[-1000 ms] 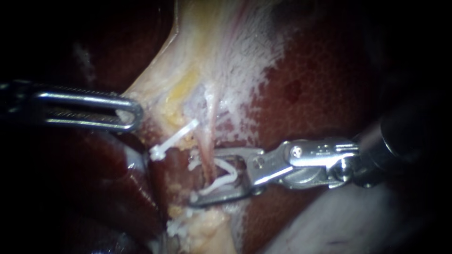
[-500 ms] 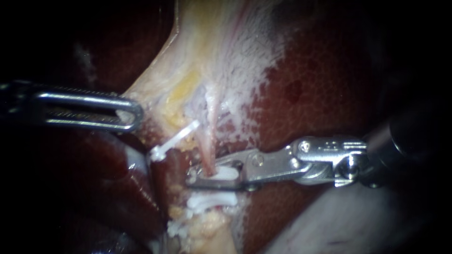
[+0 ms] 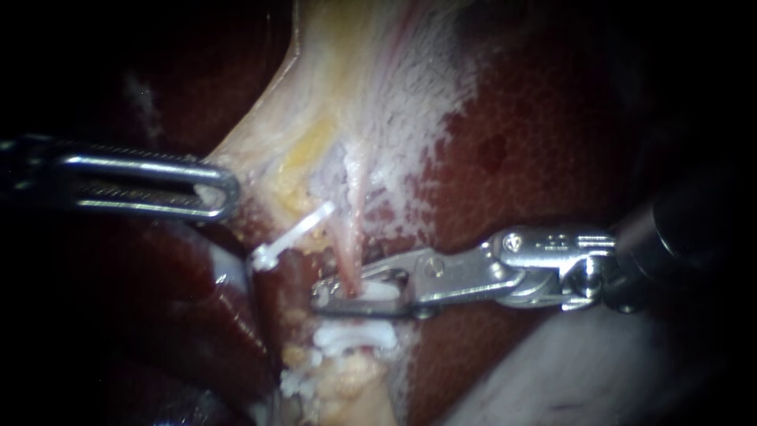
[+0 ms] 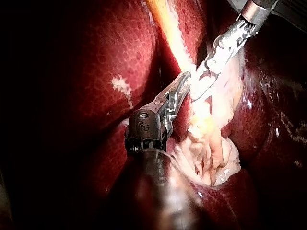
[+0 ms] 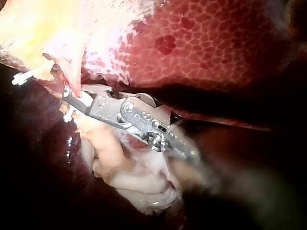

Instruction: Clipping third clip right tube

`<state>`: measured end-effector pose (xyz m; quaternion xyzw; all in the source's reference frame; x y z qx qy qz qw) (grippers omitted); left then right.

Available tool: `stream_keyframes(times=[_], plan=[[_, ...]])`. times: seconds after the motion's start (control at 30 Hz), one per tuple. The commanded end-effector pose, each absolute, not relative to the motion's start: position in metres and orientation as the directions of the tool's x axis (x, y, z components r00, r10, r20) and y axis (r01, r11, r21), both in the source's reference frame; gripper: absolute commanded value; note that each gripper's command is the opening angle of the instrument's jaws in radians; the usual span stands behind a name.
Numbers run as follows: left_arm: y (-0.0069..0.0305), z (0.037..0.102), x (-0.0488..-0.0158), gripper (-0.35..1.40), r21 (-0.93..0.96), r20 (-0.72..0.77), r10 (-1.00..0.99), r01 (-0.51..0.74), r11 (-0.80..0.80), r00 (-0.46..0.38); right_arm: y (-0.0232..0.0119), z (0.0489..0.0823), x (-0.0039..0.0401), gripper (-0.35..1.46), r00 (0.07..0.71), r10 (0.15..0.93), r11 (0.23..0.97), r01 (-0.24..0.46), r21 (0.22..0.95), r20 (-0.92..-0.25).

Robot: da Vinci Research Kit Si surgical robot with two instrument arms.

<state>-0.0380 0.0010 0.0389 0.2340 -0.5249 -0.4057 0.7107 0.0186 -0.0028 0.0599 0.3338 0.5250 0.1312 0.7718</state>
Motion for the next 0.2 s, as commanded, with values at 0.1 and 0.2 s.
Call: stream_keyframes(times=[0.1,0.2], plan=[[0.001,0.039,-0.0381,-0.35,0.758,0.556,-0.822,0.332,0.561,0.12,-0.0028,0.0598,0.0185,-0.29,0.414,0.553,0.743,0.146,0.653,-0.723],[0.001,0.039,-0.0382,-0.35,0.758,0.557,-0.822,0.332,0.561,0.12,-0.0028,0.0599,0.0185,-0.28,0.414,0.553,0.743,0.146,0.653,-0.723]])
